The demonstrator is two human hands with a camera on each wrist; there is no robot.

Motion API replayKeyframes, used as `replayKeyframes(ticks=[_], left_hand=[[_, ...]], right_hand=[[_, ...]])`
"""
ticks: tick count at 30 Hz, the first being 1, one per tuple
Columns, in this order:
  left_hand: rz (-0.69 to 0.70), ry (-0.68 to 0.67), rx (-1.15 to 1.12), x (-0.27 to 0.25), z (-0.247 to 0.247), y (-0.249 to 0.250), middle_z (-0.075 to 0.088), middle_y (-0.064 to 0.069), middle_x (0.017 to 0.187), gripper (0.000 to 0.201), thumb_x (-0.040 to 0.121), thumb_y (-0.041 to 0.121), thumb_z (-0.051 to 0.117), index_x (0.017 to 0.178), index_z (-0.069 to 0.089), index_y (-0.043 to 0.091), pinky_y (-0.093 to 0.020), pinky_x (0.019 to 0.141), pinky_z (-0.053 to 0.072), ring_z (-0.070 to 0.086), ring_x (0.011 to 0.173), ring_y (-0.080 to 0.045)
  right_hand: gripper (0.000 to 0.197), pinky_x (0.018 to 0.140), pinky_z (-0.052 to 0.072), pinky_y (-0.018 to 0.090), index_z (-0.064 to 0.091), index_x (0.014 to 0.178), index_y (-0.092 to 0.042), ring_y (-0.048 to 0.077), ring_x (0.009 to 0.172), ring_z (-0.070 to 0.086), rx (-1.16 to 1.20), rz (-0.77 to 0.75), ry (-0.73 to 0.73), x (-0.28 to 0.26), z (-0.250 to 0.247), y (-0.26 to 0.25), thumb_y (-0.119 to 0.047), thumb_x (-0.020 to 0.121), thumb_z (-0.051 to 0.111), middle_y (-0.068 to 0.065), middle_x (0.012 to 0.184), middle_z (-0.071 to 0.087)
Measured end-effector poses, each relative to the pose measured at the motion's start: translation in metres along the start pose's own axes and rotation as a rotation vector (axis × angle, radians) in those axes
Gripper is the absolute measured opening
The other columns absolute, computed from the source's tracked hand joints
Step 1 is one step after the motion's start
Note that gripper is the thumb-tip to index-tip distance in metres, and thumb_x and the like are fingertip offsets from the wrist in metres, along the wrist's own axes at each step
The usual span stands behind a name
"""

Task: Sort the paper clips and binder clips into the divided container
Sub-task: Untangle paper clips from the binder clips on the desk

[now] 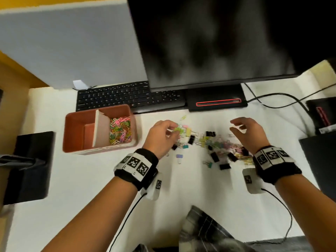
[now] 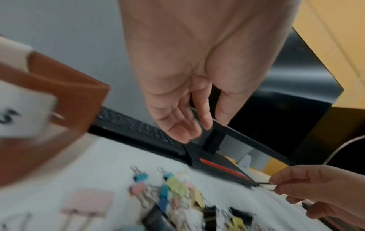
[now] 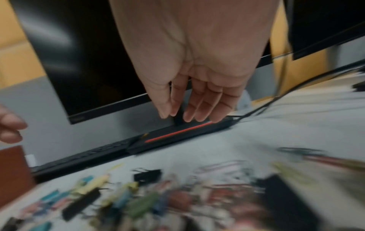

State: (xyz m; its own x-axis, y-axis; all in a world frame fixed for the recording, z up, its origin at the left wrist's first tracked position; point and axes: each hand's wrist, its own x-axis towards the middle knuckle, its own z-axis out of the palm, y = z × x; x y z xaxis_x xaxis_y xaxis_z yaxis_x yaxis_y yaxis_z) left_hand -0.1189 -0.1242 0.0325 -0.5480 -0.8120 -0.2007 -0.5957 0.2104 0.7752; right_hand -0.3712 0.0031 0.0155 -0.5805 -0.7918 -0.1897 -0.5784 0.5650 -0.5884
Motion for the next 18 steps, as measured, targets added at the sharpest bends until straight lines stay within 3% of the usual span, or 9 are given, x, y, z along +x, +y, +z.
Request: replayKeyframes(ticks=[2, 4, 9, 13, 18], left_hand=[[-0.031, 0.022, 0.057, 0.014, 0.028, 0.008, 0.054, -0.006, 0.114, 0.025, 0.086, 0.02, 0.061, 0.111, 0.06, 0.017, -0.022, 0.088, 0.044, 0.058, 0.095, -0.018], [-0.087, 0.053, 0.105, 0.032, 0.048, 0.012, 0.05, -0.008, 0.121, 0.033, 0.086, 0.019, 0.06, 0.119, 0.057, 0.013, -0.021, 0.093, 0.038, 0.054, 0.106, -0.022], [-0.232, 0.054, 0.295, 0.082, 0.068, 0.002, 0.05, -0.013, 0.132, 0.036, 0.088, 0.017, 0.056, 0.123, 0.054, 0.008, -0.034, 0.105, 0.037, 0.049, 0.119, -0.03], [-0.178, 0.002, 0.477, 0.099, 0.064, -0.005, 0.057, -0.014, 0.125, 0.031, 0.089, 0.014, 0.055, 0.118, 0.059, 0.005, -0.035, 0.105, 0.037, 0.048, 0.12, -0.03], [-0.166, -0.02, 0.551, 0.109, 0.066, -0.008, 0.062, -0.013, 0.108, 0.015, 0.085, 0.014, 0.061, 0.098, 0.064, 0.009, -0.034, 0.087, 0.045, 0.057, 0.098, -0.028]], right_hand=[[0.025, 0.081, 0.04, 0.025, 0.065, 0.107, -0.016, 0.02, 0.087, 0.056, -0.066, 0.047, -0.033, 0.003, -0.013, 0.031, -0.013, 0.082, 0.066, 0.011, 0.109, 0.063], [0.027, 0.083, 0.04, 0.025, 0.065, 0.108, -0.016, 0.024, 0.096, 0.059, -0.096, 0.071, -0.084, 0.008, -0.02, 0.051, -0.013, 0.081, 0.066, 0.011, 0.112, 0.062], [0.027, 0.088, 0.041, 0.025, 0.066, 0.108, -0.017, 0.024, 0.103, 0.058, -0.12, 0.011, -0.246, 0.025, -0.014, 0.068, -0.017, 0.082, 0.067, 0.008, 0.114, 0.06], [0.024, 0.097, 0.043, 0.033, 0.067, 0.104, -0.019, 0.024, 0.107, 0.054, -0.158, -0.047, -0.314, 0.035, 0.002, 0.065, -0.021, 0.08, 0.07, 0.009, 0.114, 0.056], [0.016, 0.086, 0.045, 0.03, 0.068, 0.098, -0.013, 0.023, 0.098, 0.059, -0.179, -0.085, -0.38, 0.046, 0.008, 0.057, -0.016, 0.083, 0.066, 0.009, 0.106, 0.063]])
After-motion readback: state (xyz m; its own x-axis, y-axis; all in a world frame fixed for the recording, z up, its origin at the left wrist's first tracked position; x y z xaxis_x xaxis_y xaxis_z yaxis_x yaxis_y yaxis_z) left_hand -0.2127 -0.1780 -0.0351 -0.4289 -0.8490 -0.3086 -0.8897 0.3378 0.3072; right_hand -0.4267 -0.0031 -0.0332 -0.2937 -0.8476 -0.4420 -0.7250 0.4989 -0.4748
